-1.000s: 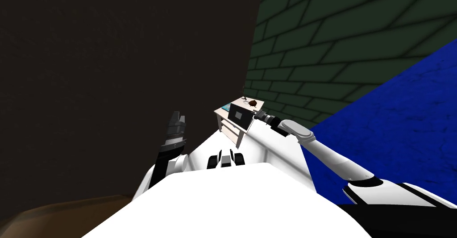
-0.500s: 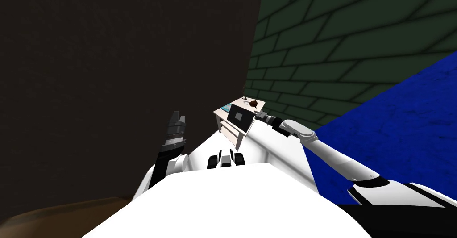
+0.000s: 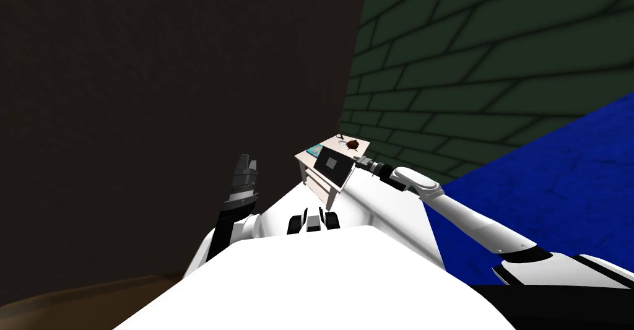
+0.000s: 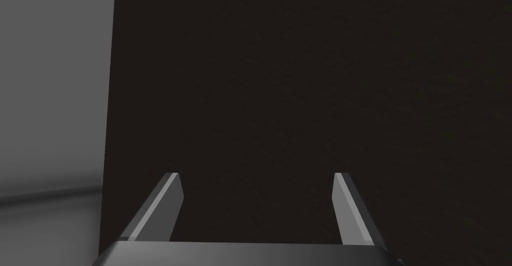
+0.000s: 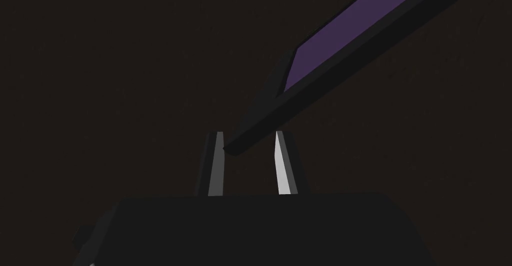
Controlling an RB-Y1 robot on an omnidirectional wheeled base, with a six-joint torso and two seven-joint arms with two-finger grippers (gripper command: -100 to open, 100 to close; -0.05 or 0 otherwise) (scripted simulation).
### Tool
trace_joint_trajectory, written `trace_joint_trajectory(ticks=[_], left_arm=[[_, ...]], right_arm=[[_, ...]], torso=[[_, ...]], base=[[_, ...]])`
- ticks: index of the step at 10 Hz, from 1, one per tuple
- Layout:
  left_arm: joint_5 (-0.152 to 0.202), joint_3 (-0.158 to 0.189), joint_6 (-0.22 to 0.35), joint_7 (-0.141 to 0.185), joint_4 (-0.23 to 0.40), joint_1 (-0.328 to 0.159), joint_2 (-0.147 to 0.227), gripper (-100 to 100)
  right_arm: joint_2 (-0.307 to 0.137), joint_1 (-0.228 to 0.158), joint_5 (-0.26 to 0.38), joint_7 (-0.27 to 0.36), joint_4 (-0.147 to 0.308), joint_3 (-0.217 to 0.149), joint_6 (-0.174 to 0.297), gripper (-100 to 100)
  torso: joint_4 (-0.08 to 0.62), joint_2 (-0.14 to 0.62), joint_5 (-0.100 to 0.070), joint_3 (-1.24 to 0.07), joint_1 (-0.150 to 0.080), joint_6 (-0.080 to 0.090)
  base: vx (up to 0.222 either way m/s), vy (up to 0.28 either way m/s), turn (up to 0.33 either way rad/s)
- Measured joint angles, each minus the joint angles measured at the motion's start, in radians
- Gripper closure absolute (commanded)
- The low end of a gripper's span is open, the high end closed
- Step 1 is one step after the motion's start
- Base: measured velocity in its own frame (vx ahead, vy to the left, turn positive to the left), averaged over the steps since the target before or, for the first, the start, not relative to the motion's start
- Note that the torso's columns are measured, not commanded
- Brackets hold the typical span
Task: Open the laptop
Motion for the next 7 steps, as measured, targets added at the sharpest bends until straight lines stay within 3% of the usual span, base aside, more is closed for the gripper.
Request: trace_joint_trajectory(ticks=[3,7], left_arm=[[0.0,0.0,0.0,0.0,0.0,0.0,0.0,0],[0.0,0.0,0.0,0.0,0.0,0.0,0.0,0]], right_arm=[[-0.011,0.001,-0.033,-0.047,0.031,0.018,-0.02,100],[0.015,0.034,-0.094,-0.104,0.061,0.035,-0.048,100]], torso=[[0.003,-0.001,0.002,-0.001,-0.001,0.0],[-0.002,0.002,-0.002,0.001,0.0,0.002]], base=[[0.039,-0.059,0.046],[0.035,-0.068,0.062]])
